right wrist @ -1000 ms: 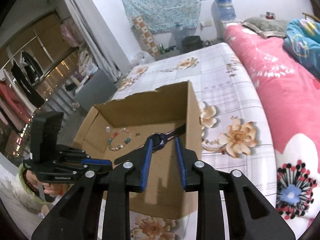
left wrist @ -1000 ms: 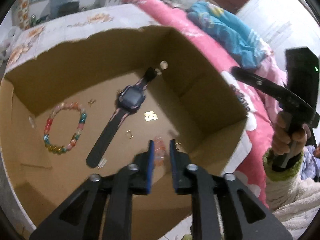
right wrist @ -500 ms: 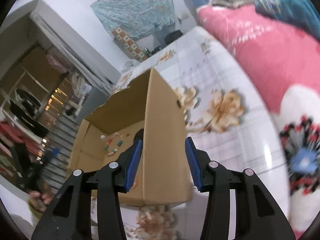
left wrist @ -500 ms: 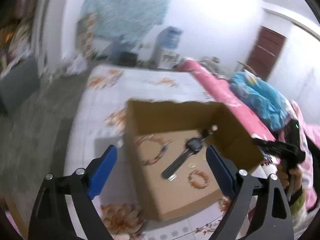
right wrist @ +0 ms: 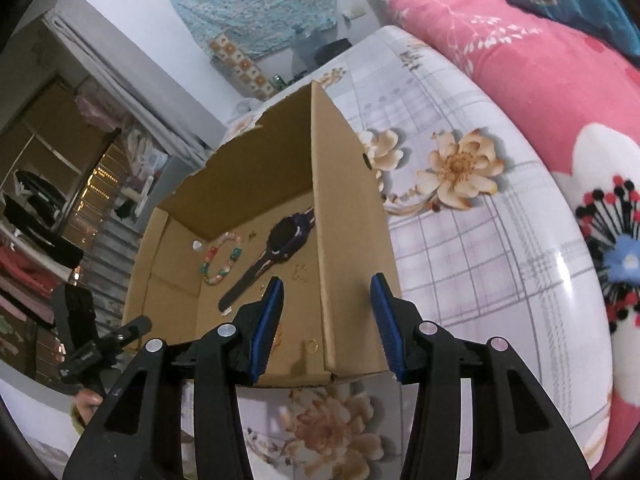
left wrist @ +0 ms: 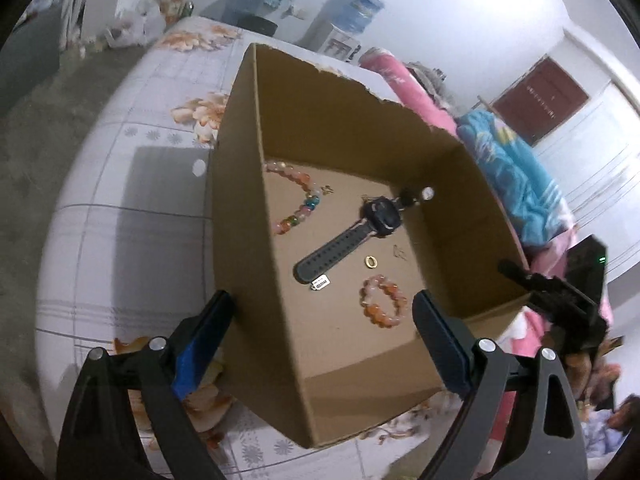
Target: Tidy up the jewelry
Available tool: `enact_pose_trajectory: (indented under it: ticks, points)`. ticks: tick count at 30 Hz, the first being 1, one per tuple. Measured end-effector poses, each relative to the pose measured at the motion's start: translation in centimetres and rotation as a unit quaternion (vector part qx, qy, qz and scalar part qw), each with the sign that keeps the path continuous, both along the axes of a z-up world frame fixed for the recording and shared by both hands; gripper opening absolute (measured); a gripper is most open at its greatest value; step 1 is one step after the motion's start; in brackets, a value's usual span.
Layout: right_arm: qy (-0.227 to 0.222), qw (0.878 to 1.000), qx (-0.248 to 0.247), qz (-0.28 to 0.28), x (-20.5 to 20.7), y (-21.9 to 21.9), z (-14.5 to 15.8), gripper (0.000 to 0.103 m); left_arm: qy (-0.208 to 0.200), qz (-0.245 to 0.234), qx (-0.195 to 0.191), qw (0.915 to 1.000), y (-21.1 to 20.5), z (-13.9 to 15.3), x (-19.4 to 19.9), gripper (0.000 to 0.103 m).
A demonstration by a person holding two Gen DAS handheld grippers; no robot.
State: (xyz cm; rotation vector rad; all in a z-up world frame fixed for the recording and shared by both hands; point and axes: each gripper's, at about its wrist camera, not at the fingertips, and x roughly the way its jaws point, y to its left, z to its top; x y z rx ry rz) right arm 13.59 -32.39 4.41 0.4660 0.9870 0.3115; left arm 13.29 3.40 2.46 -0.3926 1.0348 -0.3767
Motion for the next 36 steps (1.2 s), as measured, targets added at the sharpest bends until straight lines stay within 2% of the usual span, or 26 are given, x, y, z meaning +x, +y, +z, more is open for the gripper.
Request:
enact_pose_trajectory:
  ticks: [13,17,22,25,29,31,33,36]
  points:
    - [0.001,0.999,-0.006,-0.039,-5.1,-2.2,0.2,0.045,0.006,-0.032,-0.004,0.9995,-2.1,0.2,-3.1,0.089]
    - [-0.001,0.999,0.0,-0.045,-5.5,-2.3,0.1,0.045,0.001,-0.035,0.002,0.9994,-2.2,0.1,-3.5,0.089]
    - [-0.013,0.999,-0.018,-0.048,-5.7,-1.9,0.3,0.045,-0.015,-0.033,0.01,0.9993,-2.3,0.3,-4.1,0.089]
    - [-0.032,0.996,-0.043,-0.071,-6.8,-2.0,1.1,0.055,-0.047,-0.01,0.061,0.9969,-2.2,1.1,-5.0,0.09]
    - [-0.068,0.99,-0.072,-0.096,-9.5,-2.2,2.6,0.067,-0.108,0.022,0.118,0.9869,-1.6,3.1,-7.6,0.092]
    - [-0.084,0.986,-0.096,-0.104,-10.8,-1.9,3.3,0.072,-0.137,0.03,0.134,0.981,-1.6,4.1,-9.0,0.097]
    - [-0.102,0.981,-0.124,-0.11,-12.5,-1.3,4.0,0.083,-0.162,0.04,0.144,0.9754,-1.8,5.3,-10.5,0.097]
    - [-0.121,0.975,-0.152,-0.111,-14.5,-0.2,4.7,0.091,-0.179,0.053,0.148,0.9712,-2.4,6.6,-12.4,0.097]
